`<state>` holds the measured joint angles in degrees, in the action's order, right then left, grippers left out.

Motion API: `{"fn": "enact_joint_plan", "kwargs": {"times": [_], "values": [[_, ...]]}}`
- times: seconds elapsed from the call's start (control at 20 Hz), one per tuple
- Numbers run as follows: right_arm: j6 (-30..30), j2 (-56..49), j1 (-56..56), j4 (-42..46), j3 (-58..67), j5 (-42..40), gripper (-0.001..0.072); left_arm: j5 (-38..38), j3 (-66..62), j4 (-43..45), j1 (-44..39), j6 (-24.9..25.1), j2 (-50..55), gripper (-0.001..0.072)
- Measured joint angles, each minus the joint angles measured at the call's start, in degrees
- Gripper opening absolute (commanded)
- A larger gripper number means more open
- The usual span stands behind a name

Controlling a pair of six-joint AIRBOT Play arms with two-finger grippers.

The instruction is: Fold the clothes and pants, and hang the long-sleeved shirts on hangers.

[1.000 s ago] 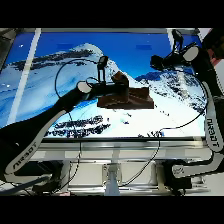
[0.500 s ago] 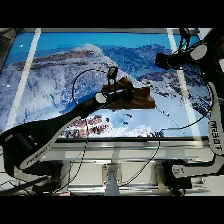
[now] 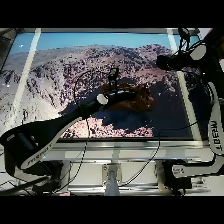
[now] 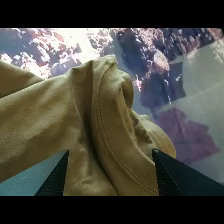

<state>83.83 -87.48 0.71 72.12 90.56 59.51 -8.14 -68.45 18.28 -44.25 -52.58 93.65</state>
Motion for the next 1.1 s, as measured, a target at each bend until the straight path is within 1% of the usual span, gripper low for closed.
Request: {"fn": "enact_joint_plan", "kwargs": {"times": [0.25,0.35,0.4,0.5,0.55,0.6,0.65,0.7,0.8,0.9,1.0,1.1], "values": [[-4.1,-0.3,3.2,9.3,-3.9,2.6,0.0009,0.0,0.0,0.0,0.1,-0.2,-0.2,0.0602],[-5.4,-0.7,6.8,10.2,-7.2,4.9,0.0008,0.0,0.0,0.0,0.1,-0.2,-0.5,0.0602],[-6.8,-0.9,8.9,8.8,-9.1,6.2,0.0008,0.0,0.0,0.0,0.1,-0.1,-0.6,0.0602],[-12.7,-1.1,13.0,-0.3,-13.1,9.9,0.0012,0.0,0.0,0.1,0.1,-0.1,-0.9,0.0602],[-16.8,-1.2,14.6,-7.4,-15.0,12.3,0.0038,0.0,0.0,0.5,0.1,-0.1,-0.9,0.0602],[-20.1,-1.2,15.5,-14.1,-16.4,14.0,0.0153,0.0,0.0,0.5,0.1,-0.1,-1.0,0.0602],[-22.9,-1.3,15.7,-20.7,-17.6,14.9,0.0101,0.0,0.0,0.5,0.1,-0.1,-1.0,0.0602],[-24.9,-1.3,15.3,-26.4,-18.3,15.8,0.0011,0.0,0.0,0.5,0.1,-0.1,-1.1,0.0602],[-27.3,-1.4,12.9,-34.0,-19.3,15.2,0.001,0.0,0.0,0.7,0.1,-0.1,-1.2,0.06],[-27.8,-1.4,8.7,-38.6,-19.8,13.0,0.001,-0.1,0.0,1.5,0.4,0.3,-1.7,0.0597],[-27.1,-1.5,3.7,-40.2,-20.1,8.5,0.001,-0.1,0.0,4.9,1.4,1.0,-3.1,0.0598],[-25.7,-1.5,-1.3,-39.5,-20.2,4.2,0.001,-0.2,0.0,9.0,3.3,1.4,-5.2,0.0597]]}}
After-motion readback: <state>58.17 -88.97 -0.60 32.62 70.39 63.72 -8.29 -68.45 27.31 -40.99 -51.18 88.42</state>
